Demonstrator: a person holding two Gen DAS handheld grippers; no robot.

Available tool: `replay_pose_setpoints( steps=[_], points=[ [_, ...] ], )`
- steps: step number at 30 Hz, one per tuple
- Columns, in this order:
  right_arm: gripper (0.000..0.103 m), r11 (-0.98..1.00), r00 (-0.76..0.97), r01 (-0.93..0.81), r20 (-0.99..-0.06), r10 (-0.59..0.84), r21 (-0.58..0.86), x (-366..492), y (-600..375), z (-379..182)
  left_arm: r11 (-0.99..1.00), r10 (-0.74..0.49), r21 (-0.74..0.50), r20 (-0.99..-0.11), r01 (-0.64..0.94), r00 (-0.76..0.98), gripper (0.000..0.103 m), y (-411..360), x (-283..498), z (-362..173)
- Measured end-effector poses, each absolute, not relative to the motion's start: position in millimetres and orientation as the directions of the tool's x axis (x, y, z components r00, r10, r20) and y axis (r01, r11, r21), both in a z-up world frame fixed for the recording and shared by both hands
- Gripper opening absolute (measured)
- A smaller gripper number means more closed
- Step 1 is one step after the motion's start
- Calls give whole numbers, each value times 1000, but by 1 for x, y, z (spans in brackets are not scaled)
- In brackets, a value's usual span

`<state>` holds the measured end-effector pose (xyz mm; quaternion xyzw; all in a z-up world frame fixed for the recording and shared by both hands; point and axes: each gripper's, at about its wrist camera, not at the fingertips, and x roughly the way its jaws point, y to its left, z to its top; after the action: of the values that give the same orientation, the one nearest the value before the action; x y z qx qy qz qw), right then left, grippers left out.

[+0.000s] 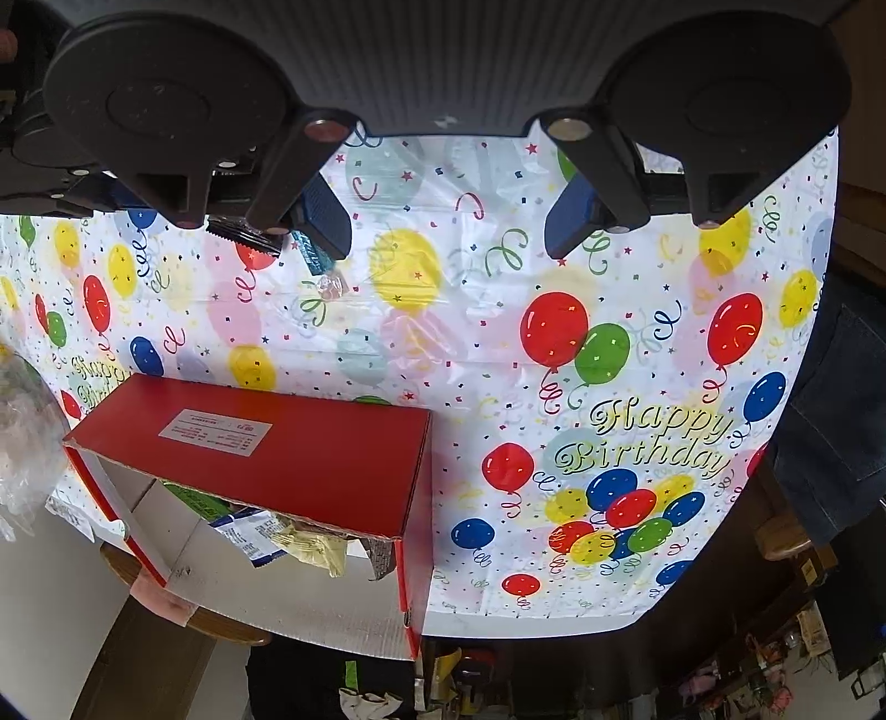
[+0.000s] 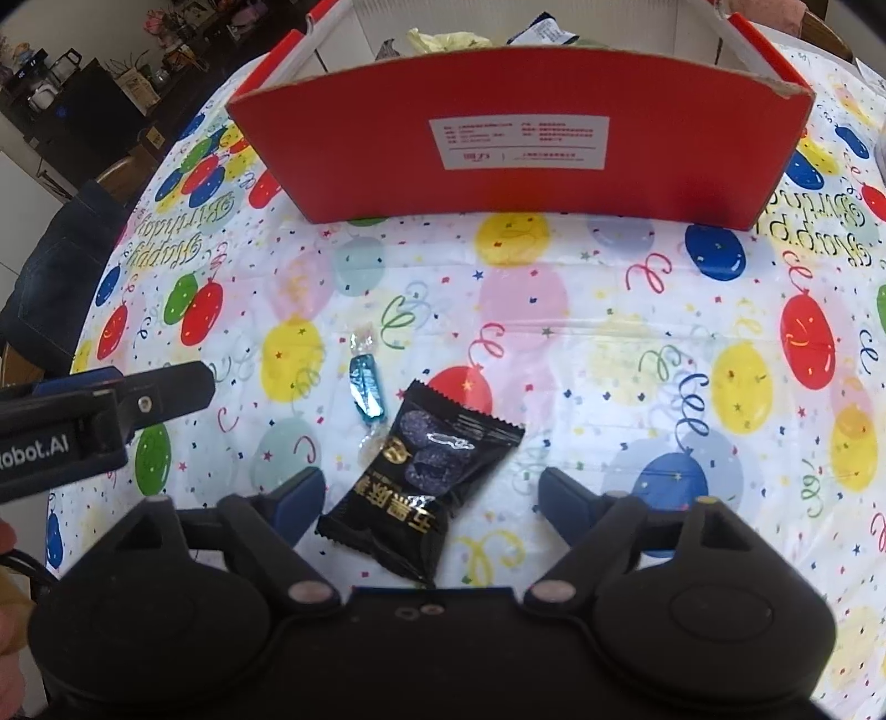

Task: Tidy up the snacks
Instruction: 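Grasp the black candy packet with the right tool while the left tool grasps the blue candy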

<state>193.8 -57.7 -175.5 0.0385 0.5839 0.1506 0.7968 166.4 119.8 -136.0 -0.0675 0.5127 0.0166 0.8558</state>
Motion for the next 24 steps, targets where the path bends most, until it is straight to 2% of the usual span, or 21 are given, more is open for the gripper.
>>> replay_pose_setpoints(
  steps=[2,6,10,12,19,24],
  points=[
    [77,954,268,-194,-923,277,230,195,-56,-177,990,-45,-103,-882,-99,468,77,121,168,-137],
    [57,957,257,-202,-932,257,208,195,-55,-180,990,-55,-109,-888,-91,457,77,121,171,-140],
    [48,959,267,-207,-932,244,191,194,-58,-180,990,-75,-121,-892,-75,445,77,117,174,-143],
    [38,959,271,-211,-931,244,190,194,-62,-179,990,-88,-128,-895,-63,438,77,112,176,-145],
    [36,957,291,-233,-927,237,172,189,-76,-174,988,-133,-155,-906,-24,402,77,89,184,-152],
    [36,959,313,-224,-919,238,172,188,-92,-167,982,-147,-180,-916,-56,374,77,77,192,-162]
  ],
)
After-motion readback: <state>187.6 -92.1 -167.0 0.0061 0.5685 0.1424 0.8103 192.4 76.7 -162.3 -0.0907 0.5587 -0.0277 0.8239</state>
